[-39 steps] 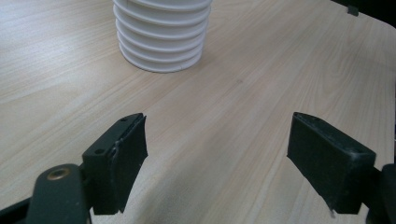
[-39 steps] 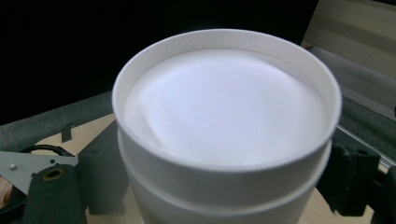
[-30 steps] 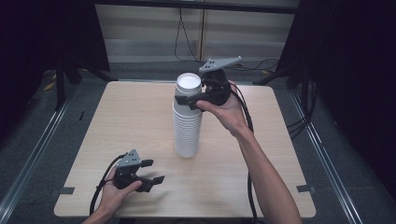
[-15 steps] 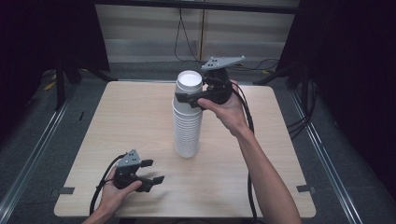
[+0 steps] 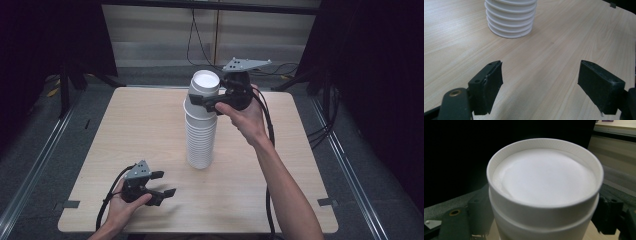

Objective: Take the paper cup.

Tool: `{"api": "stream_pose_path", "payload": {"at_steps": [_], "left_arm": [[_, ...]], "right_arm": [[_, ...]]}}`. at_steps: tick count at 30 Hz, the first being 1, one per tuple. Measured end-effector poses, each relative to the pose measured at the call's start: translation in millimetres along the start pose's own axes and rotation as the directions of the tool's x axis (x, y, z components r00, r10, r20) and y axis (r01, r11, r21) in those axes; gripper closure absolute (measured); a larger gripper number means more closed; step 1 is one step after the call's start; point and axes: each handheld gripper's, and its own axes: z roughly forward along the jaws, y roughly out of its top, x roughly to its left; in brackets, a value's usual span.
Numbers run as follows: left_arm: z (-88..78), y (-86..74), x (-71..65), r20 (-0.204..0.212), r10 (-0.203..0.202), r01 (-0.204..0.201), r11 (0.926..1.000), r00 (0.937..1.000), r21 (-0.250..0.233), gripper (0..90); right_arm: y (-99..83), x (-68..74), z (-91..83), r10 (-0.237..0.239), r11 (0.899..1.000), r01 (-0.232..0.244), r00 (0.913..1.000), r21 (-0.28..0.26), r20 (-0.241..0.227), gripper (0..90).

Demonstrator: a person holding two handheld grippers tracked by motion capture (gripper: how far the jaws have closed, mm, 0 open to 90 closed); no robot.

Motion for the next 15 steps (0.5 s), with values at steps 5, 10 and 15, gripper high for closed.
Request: {"api": "stream_pose_path", "payload": {"at_steps": [5, 10, 15], "left_arm": [[0.1, 0.0, -0.1, 0.000, 0.000, 0.000, 1.0000, 1.0000, 0.000, 19.7], [0.2, 0.0, 0.0, 0.000, -0.001, 0.001, 1.0000, 1.0000, 0.002, 19.7], [0.3, -0.1, -0.4, -0.001, -0.001, 0.001, 1.0000, 1.0000, 0.002, 19.7]], "right_arm": [[0.5, -2.0, -3.0, 0.023, 0.999, -0.024, 0.9997, -0.034, -0.010, 19.8], [1.4, -1.6, -4.9, 0.023, 0.999, -0.024, 0.9997, -0.049, -0.012, 19.8], [2.1, -1.2, -7.5, 0.020, 0.997, -0.021, 0.9997, -0.080, -0.013, 19.8]]}}
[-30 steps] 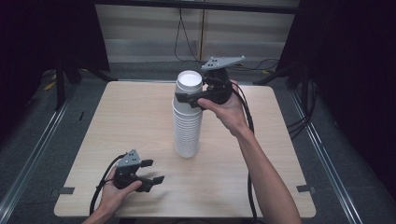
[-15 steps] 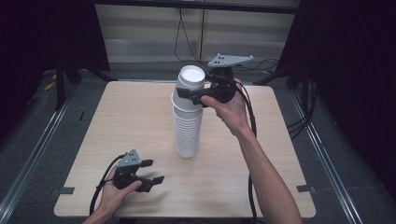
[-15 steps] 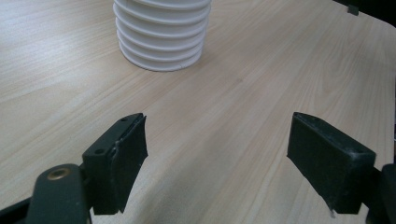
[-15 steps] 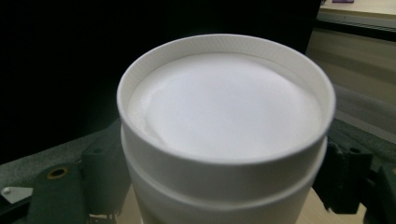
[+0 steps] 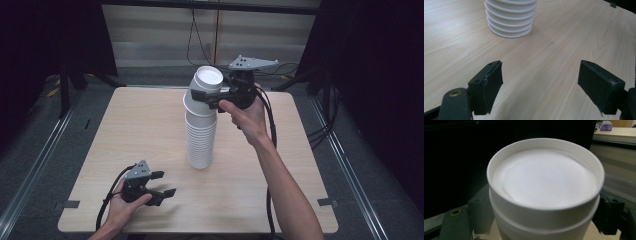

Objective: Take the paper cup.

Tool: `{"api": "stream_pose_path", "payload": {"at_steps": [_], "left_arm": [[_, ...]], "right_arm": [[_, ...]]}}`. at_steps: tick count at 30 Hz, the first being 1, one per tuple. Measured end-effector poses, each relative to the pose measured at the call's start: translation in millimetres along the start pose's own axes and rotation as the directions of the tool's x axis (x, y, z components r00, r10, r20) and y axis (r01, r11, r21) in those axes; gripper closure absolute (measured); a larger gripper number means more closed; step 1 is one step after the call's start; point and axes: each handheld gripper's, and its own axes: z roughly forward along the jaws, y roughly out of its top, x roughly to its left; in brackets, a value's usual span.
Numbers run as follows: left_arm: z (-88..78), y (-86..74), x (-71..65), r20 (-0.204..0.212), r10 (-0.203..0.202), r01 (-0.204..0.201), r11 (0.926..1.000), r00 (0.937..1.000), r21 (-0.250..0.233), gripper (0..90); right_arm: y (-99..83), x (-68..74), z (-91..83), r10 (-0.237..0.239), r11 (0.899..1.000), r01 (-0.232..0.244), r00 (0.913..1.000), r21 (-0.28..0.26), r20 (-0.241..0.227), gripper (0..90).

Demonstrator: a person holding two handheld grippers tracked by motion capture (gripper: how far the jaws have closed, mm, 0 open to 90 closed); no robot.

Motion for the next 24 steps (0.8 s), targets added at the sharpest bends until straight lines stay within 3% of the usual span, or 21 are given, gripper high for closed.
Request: {"api": "stream_pose_path", "payload": {"at_steps": [6, 24], "left_arm": [[0.5, 0.0, 0.3, 0.001, 0.003, -0.003, 1.0000, 1.0000, 0.000, 19.7], [0.9, 0.0, 0.2, 0.002, 0.002, -0.002, 1.0000, 1.0000, 0.001, 19.7]], "right_arm": [[0.6, 0.4, -2.9, -0.017, 1.000, 0.017, 0.9999, -0.026, -0.002, 19.8], [8.5, -1.9, -15.0, 0.008, 0.994, -0.011, 0.9997, -0.110, -0.021, 20.0]]}}
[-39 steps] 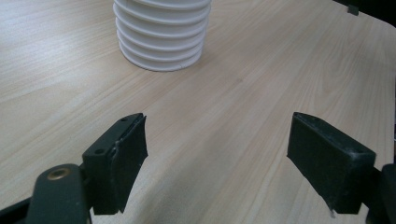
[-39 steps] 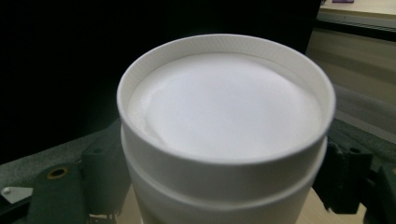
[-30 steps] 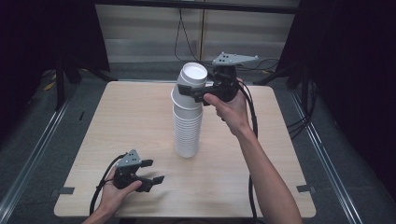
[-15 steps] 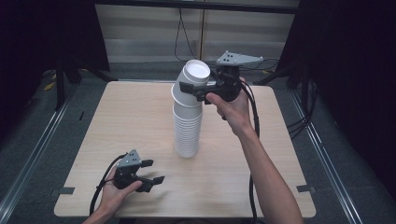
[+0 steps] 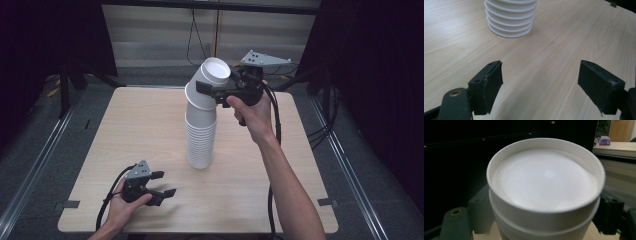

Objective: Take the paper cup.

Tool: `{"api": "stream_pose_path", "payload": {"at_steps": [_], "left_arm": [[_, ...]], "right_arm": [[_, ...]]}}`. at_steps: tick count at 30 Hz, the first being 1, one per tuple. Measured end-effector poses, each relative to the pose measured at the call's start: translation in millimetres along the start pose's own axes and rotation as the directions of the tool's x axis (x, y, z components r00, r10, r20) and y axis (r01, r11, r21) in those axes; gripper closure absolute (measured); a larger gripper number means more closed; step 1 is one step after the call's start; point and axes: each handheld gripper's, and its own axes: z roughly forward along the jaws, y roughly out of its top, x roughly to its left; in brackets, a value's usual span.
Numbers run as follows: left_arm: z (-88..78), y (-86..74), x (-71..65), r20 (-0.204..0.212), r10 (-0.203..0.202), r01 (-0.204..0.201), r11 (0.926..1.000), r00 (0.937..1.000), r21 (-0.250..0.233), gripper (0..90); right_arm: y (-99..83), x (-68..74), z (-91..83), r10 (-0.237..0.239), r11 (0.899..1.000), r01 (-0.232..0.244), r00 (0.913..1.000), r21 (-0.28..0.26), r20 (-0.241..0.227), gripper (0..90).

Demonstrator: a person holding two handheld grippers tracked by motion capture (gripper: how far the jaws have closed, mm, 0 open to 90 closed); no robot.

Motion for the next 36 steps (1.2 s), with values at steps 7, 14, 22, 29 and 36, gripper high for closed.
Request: {"api": "stream_pose_path", "payload": {"at_steps": [7, 14, 22, 29, 36], "left_arm": [[-0.2, 0.0, 0.3, 0.000, 0.000, 0.000, 1.0000, 1.0000, 0.000, 19.7], [-0.6, 0.0, 0.3, -0.002, -0.001, 0.001, 1.0000, 1.0000, -0.001, 19.7], [0.0, 0.0, 0.1, 0.000, -0.001, 0.001, 1.0000, 1.0000, -0.001, 19.7], [0.5, 0.0, -0.1, 0.002, -0.001, 0.001, 1.0000, 1.0000, -0.001, 19.7], [3.4, 0.8, -0.5, 0.008, 0.004, -0.004, 1.0000, 1.0000, 0.007, 19.7]], "right_arm": [[2.3, 0.8, -2.9, 0.019, 0.999, -0.019, 0.9998, -0.038, -0.011, 20.1], [2.2, -1.9, -6.6, 0.035, 0.997, -0.036, 0.9993, -0.065, -0.013, 20.1], [4.0, -1.2, -14.8, 0.034, 0.995, -0.034, 0.9994, -0.099, -0.009, 20.2], [3.4, -2.9, -23.8, 0.032, 0.994, -0.031, 0.9994, -0.107, 0.010, 20.2], [2.2, -5.2, -37.1, 0.026, 0.995, -0.022, 0.9988, -0.098, 0.041, 20.2]]}}
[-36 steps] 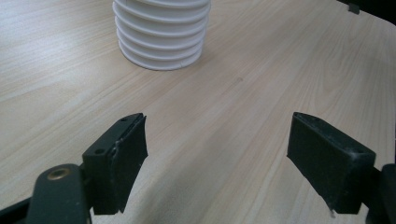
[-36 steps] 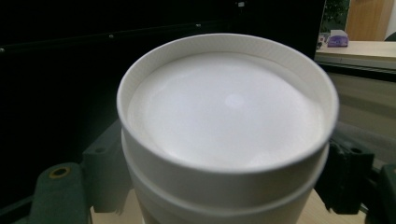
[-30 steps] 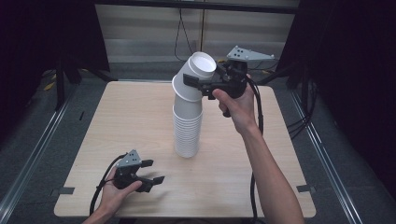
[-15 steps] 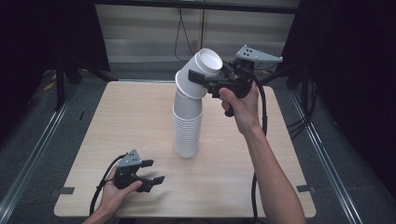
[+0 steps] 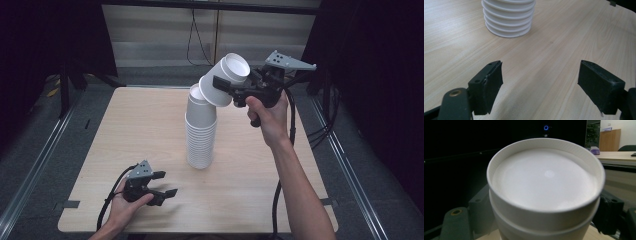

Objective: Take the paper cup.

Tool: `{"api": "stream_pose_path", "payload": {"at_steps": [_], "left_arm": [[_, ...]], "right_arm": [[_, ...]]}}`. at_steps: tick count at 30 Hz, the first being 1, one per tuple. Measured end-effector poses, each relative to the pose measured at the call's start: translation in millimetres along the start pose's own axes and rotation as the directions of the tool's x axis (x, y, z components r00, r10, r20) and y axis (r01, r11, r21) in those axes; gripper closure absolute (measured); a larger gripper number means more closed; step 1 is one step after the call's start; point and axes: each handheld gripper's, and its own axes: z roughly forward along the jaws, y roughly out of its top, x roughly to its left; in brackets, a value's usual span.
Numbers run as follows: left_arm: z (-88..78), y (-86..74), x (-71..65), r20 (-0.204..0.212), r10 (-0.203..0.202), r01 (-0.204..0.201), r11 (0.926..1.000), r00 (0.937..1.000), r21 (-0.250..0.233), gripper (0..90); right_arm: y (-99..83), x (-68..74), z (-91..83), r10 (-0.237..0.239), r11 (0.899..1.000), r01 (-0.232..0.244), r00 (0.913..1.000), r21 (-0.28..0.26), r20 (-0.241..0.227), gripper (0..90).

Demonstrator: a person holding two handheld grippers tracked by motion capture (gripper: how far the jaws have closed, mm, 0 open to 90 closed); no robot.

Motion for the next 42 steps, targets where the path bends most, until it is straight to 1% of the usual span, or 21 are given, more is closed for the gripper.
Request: {"api": "stream_pose_path", "payload": {"at_steps": [4, 7, 12, 14, 16, 21, 25, 29, 33, 38, 41, 42], "left_arm": [[-0.7, -0.1, 0.4, -0.005, -0.002, 0.002, 1.0000, 1.0000, -0.002, 19.7], [-0.6, 0.2, 0.4, -0.008, 0.000, -0.001, 1.0000, 1.0000, -0.004, 19.7], [1.4, 1.0, -1.7, -0.001, 0.003, -0.003, 1.0000, 1.0000, -0.005, 19.7], [1.1, 1.0, -1.3, -0.002, 0.004, -0.004, 1.0000, 1.0000, -0.005, 19.7], [0.8, 1.0, -1.0, -0.004, 0.001, -0.001, 1.0000, 1.0000, -0.006, 19.7], [-1.4, 1.5, 0.1, -0.009, 0.002, -0.002, 0.9999, 1.0000, -0.017, 19.7], [-2.0, 2.4, 0.0, -0.015, 0.004, -0.005, 0.9997, 0.9999, -0.026, 19.7], [-2.3, 3.5, -1.5, -0.014, 0.011, -0.012, 0.9993, 0.9998, -0.035, 19.7], [-2.6, 4.2, -1.8, -0.015, 0.009, -0.010, 0.9990, 0.9998, -0.043, 19.6], [-2.2, 7.6, -2.6, -0.013, 0.014, -0.015, 0.9980, 0.9998, -0.061, 19.6], [0.3, 11.8, -4.4, -0.005, 0.022, -0.023, 0.9976, 0.9997, -0.065, 19.7], [0.4, 14.5, -4.6, -0.004, 0.031, -0.032, 0.9970, 0.9995, -0.071, 19.7]], "right_arm": [[0.2, -0.2, -6.9, -0.008, 1.000, 0.008, 0.9998, 0.005, 0.017, 20.2], [-1.5, -1.4, -11.6, -0.020, 1.000, 0.019, 0.9990, 0.014, 0.041, 20.2], [-3.6, -4.5, -17.2, -0.014, 1.000, 0.013, 0.9987, 0.012, 0.048, 20.2], [-4.8, -5.1, -21.8, -0.014, 1.000, 0.013, 0.9981, 0.014, 0.060, 20.3], [-5.2, -4.8, -23.5, -0.013, 1.000, 0.012, 0.9980, 0.016, 0.062, 20.3], [-8.9, -3.6, -32.7, -0.024, 0.999, 0.021, 0.9964, 0.030, 0.082, 20.3], [-11.5, -2.1, -40.0, -0.024, 0.999, 0.021, 0.9958, 0.030, 0.088, 20.4], [-16.7, 0.1, -45.0, -0.029, 0.998, 0.024, 0.9951, 0.052, 0.094, 20.4], [-23.1, 5.5, -50.7, -0.032, 0.998, 0.027, 0.9962, 0.058, 0.081, 20.4], [-35.1, 9.9, -51.4, -0.030, 0.996, 0.023, 0.9973, 0.091, 0.068, 20.4], [-40.8, 15.1, -51.4, -0.026, 0.994, 0.020, 0.9982, 0.103, 0.053, 20.4], [-42.2, 17.1, -50.9, -0.024, 0.995, 0.019, 0.9987, 0.100, 0.045, 20.4]]}}
